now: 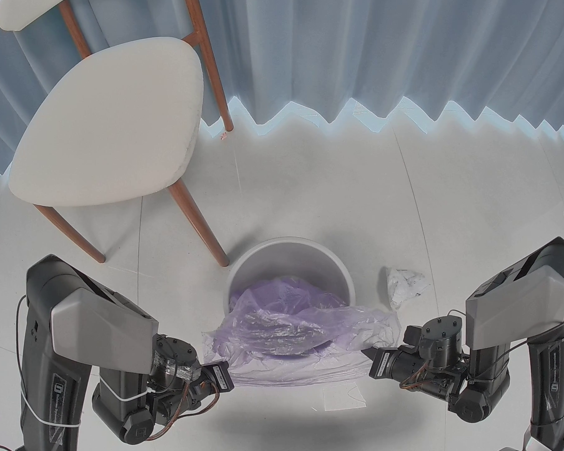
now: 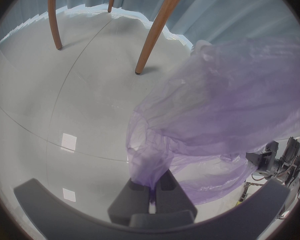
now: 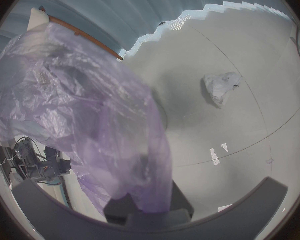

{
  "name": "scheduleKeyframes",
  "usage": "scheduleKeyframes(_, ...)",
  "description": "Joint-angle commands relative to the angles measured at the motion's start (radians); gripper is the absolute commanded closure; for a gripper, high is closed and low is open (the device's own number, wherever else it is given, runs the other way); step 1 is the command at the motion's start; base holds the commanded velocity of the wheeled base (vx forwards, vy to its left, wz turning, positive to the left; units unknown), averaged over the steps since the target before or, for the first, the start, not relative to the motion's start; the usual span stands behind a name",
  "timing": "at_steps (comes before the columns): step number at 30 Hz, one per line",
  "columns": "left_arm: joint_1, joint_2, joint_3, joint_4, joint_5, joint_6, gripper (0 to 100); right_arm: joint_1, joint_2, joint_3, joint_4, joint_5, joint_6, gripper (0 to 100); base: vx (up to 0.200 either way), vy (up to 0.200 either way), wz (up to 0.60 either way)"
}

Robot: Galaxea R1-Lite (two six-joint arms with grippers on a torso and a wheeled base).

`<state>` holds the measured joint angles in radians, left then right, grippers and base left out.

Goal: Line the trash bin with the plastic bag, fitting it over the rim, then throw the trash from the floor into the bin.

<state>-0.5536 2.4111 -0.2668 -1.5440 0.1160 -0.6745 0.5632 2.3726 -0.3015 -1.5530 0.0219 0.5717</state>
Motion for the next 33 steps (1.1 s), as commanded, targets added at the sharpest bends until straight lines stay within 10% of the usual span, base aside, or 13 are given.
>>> scheduleKeyframes(1, -0.006, -0.006, -0.003, -0.001, 0.002, 0.000, 100, -0.005, -0.007, -0.004, -0.018, -0.011, 0.000, 100, 0.000, 0.000, 0.00)
scheduleKeyframes(7, -0.006, -0.003, -0.019, -0.001, 0.001, 0.000, 100, -0.009, -0.010, -0.004, -0.018, -0.019, 0.004, 100, 0.000, 0.000, 0.00)
scheduleKeyframes(8, -0.006, -0.003, -0.017, -0.001, 0.002, 0.000, 0, -0.008, -0.010, -0.002, -0.018, -0.019, 0.002, 0, 0.000, 0.000, 0.00)
scheduleKeyframes(33, -0.014, -0.668, 0.267, 0.001, 0.060, -0.027, 0, -0.014, -0.325, 0.174, -0.018, 0.076, -0.073, 0, 0.000, 0.000, 0.00)
